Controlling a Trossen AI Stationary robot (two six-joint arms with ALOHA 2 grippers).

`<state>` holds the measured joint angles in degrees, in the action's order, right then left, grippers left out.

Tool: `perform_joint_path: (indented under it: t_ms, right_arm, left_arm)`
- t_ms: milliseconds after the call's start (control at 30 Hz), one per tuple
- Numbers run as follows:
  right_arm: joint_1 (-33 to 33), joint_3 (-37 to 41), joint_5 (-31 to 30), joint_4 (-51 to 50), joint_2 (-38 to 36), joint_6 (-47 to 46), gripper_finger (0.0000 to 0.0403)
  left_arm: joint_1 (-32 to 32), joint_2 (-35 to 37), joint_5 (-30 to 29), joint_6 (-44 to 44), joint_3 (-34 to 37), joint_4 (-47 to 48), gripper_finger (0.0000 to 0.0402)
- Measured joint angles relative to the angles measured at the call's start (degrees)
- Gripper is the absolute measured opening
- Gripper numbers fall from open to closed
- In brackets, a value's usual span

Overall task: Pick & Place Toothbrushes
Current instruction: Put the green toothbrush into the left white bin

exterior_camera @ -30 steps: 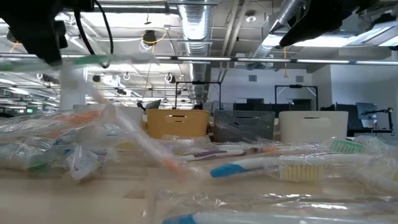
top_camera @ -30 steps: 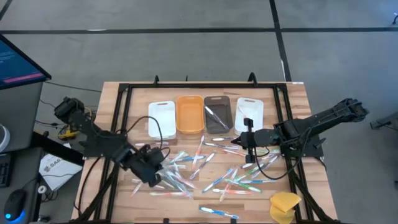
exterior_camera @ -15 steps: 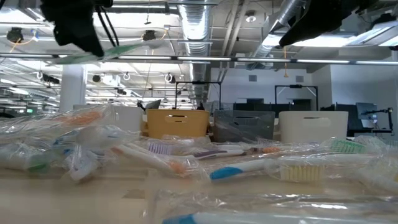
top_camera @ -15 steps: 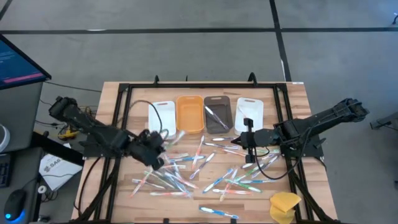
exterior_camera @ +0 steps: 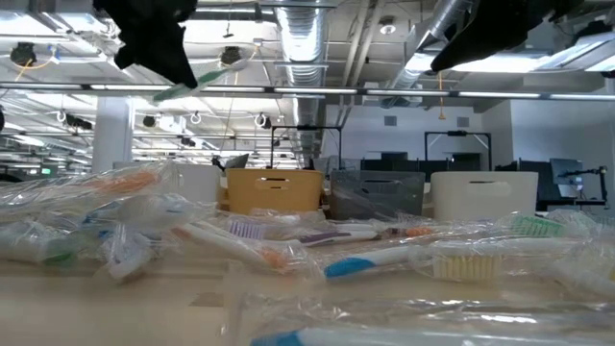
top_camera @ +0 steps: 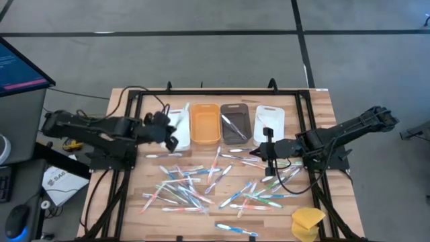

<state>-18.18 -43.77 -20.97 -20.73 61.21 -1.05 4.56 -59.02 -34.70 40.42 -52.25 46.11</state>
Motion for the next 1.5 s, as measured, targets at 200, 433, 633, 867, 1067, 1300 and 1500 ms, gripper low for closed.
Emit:
perform_joint_path:
  t_ms: [200, 433, 633, 867, 1067, 1300, 1500]
  right_arm:
    - [0.7, 0.3, 0.0, 0.1, 0.0, -0.4, 0.0001]
    - [0.8, 3.1, 0.0, 2.1, 0.0, -0.4, 0.0001]
    - [2.0, 3.7, 0.0, 4.8, 0.0, 0.0, 0.0001]
    - [3.0, 3.7, 0.0, 5.5, 0.0, 0.0, 0.0001]
    - [3.0, 3.7, 0.0, 5.5, 0.0, 0.0, 0.0001]
    - [3.0, 3.7, 0.1, 5.5, 0.0, 0.2, 0.0001]
    - [3.0, 3.7, 0.1, 5.5, 0.0, 1.1, 0.0001]
  left_arm:
    - [-5.6, -1.7, 1.8, -2.2, 0.0, -0.2, 0.0014]
    - [-8.2, -3.9, 3.0, -2.3, 1.1, 0.0, 0.0014]
    - [-10.4, -3.9, 3.9, -3.5, 1.1, -0.1, 0.0014]
    - [-12.4, -5.6, 7.0, -4.6, 1.1, 0.0, 0.0014]
    - [-12.6, -6.6, 8.1, -4.6, 1.1, 0.0, 0.0014]
    - [-14.6, -6.1, 9.6, -6.1, 1.1, -0.1, 0.0014]
    - [-15.5, -6.2, 11.4, -4.7, 3.6, -0.1, 0.0014]
